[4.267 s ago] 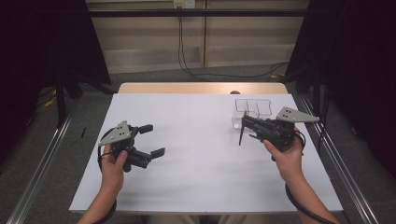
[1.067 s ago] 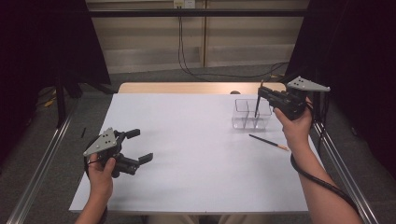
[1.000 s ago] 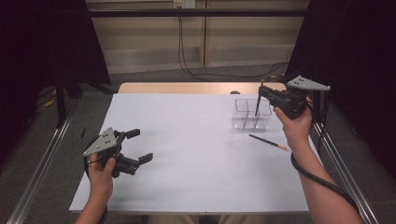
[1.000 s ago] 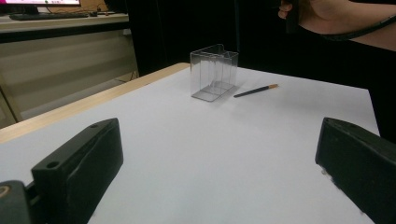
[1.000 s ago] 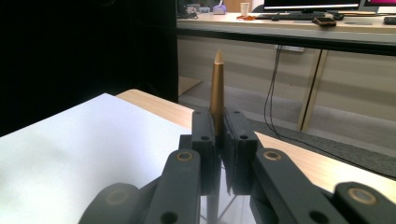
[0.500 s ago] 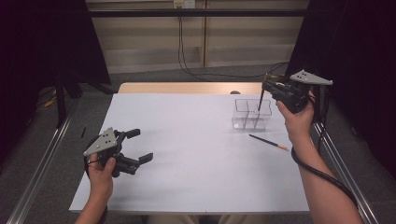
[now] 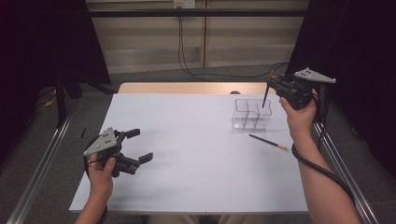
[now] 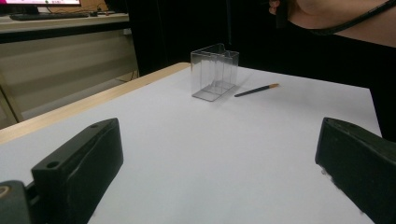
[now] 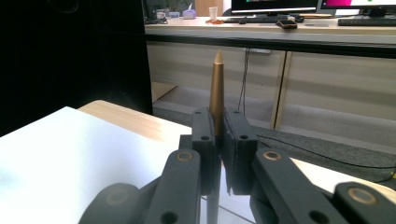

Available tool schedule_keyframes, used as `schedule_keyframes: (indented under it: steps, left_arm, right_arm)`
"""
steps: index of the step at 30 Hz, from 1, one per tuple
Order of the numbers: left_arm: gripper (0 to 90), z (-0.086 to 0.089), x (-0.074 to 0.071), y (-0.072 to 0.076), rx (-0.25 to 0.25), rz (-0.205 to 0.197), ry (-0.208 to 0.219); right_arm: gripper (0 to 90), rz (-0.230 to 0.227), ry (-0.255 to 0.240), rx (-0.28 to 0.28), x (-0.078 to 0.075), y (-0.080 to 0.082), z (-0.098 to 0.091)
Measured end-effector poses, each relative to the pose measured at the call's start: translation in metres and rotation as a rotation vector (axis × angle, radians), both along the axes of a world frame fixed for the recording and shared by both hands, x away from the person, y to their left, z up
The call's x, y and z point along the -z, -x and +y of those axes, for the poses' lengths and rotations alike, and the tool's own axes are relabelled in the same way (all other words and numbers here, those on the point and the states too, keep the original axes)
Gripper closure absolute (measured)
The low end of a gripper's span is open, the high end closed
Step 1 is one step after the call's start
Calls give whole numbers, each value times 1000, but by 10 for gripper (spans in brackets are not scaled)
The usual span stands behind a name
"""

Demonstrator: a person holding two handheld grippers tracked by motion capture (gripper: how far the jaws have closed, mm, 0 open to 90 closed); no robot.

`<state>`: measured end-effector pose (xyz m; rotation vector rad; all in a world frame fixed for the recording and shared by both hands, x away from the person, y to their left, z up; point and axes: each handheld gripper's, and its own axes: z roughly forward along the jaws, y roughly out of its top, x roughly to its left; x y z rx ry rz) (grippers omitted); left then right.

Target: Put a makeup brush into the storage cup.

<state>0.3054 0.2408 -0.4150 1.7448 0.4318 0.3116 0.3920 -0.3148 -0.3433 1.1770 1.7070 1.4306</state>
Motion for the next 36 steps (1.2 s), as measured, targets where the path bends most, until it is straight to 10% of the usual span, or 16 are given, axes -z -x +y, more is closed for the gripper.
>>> schedule_keyframes:
  steps: [36]
  left_arm:
    - [9,1,0,0,-6,-6,-5]
  right_arm:
    - [838,3,18,81,12,-10,-17]
